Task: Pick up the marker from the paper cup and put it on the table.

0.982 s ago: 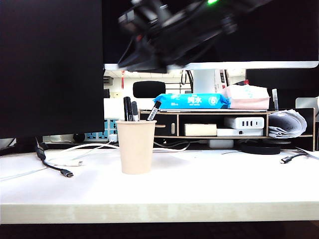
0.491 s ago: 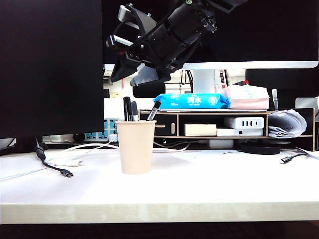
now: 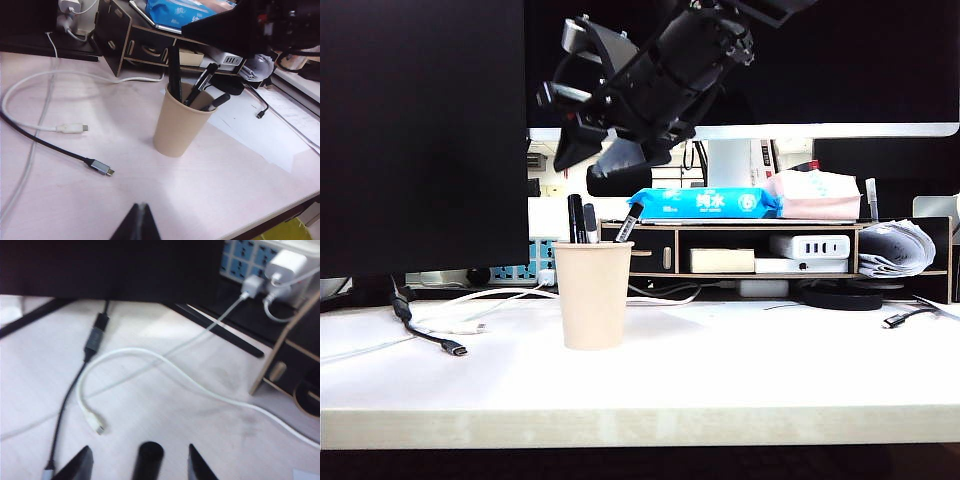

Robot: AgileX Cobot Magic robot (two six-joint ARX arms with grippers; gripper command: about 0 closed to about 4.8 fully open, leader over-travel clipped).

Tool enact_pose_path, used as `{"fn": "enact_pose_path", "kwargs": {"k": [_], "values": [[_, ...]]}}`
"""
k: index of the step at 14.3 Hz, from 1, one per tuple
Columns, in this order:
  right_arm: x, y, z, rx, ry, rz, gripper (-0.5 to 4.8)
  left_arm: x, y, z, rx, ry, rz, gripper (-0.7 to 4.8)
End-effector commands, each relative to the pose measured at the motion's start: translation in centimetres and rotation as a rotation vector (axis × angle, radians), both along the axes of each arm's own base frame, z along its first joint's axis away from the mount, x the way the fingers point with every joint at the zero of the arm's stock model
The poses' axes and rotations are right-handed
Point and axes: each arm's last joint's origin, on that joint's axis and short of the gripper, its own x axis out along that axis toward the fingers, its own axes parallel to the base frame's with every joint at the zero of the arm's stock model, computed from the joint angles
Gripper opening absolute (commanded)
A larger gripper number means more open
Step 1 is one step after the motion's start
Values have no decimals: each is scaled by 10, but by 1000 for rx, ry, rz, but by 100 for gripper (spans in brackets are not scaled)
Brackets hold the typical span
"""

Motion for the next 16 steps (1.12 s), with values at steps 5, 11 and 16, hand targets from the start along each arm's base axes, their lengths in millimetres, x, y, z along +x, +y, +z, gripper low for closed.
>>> {"fn": "enact_pose_path", "kwargs": {"k": [5,11,16], "values": [[5,4,-11,-29,21,-14,244,0,0,0,-1,2,-2,-5],[9,6,-17,-30,11,-32,243,0,0,0,-1,2,-2,-5],[12,8,-23,-29,8,-55,237,0,0,0,-1,2,-2,-5]]}}
